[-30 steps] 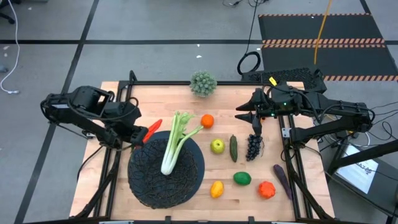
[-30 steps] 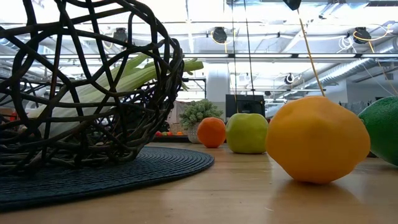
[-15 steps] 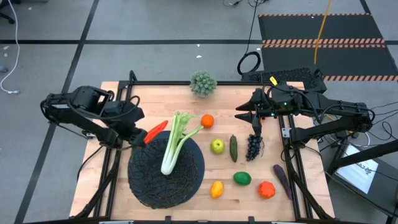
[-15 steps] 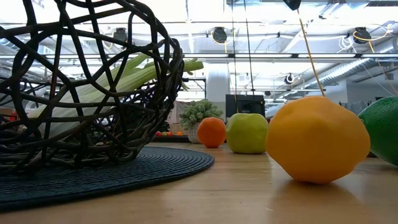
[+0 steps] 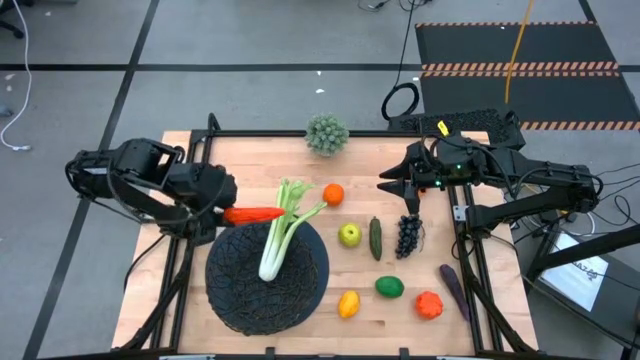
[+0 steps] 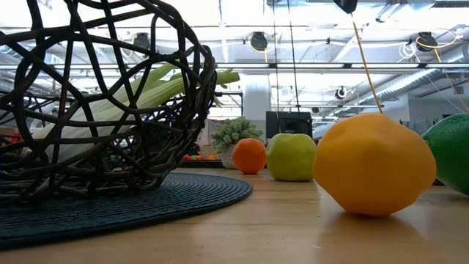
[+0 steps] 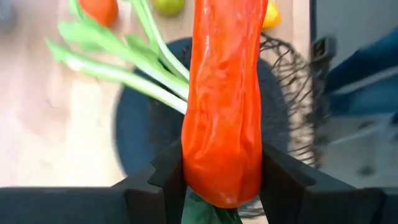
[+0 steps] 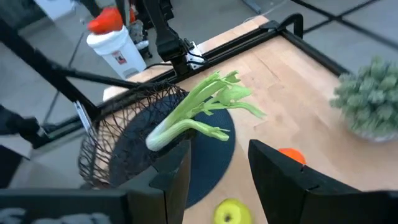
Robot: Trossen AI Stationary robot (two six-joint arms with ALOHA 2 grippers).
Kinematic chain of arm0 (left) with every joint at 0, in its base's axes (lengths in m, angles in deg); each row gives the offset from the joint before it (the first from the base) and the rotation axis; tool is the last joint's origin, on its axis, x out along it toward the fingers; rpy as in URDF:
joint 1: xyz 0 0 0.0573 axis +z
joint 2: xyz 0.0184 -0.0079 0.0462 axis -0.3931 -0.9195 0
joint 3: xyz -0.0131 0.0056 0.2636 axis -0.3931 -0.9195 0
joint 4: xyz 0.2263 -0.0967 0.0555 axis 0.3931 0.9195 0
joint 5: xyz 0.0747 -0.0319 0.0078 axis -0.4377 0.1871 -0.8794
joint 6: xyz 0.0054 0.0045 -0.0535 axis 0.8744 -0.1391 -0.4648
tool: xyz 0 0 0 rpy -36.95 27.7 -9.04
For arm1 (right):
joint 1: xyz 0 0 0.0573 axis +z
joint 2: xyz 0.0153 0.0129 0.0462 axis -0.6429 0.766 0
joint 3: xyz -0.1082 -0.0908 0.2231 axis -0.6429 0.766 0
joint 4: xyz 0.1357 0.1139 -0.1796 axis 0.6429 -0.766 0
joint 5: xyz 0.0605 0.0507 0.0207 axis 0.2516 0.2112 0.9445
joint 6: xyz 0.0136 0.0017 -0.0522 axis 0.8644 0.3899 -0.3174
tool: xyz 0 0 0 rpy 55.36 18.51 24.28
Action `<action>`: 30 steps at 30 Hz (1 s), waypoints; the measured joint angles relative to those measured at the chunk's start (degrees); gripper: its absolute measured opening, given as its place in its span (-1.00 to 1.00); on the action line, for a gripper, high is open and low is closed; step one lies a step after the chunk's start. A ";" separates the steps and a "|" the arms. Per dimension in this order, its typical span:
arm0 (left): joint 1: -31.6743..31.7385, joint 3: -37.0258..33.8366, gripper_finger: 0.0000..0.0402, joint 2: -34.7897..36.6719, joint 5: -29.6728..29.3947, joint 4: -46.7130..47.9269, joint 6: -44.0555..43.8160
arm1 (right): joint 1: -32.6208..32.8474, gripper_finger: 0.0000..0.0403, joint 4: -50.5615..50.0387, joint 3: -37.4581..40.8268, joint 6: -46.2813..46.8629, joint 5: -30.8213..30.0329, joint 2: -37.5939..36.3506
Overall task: Build produce basket
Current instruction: Put the orange carrot into the black wire basket
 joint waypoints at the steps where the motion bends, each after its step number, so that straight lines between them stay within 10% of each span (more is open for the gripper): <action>1: 0.00 0.00 -0.21 0.01 -0.60 -0.01 3.52 | 0.00 -0.23 0.00 0.00 1.77 -0.11 0.00; 13: -0.33 0.00 -0.21 -0.01 -10.25 0.57 27.27 | 2.10 -0.23 -0.15 0.00 22.30 -0.07 0.35; 30: -7.84 -12.65 -0.21 -2.80 -7.13 3.29 35.11 | 9.90 -0.23 1.13 0.00 30.72 -7.62 2.84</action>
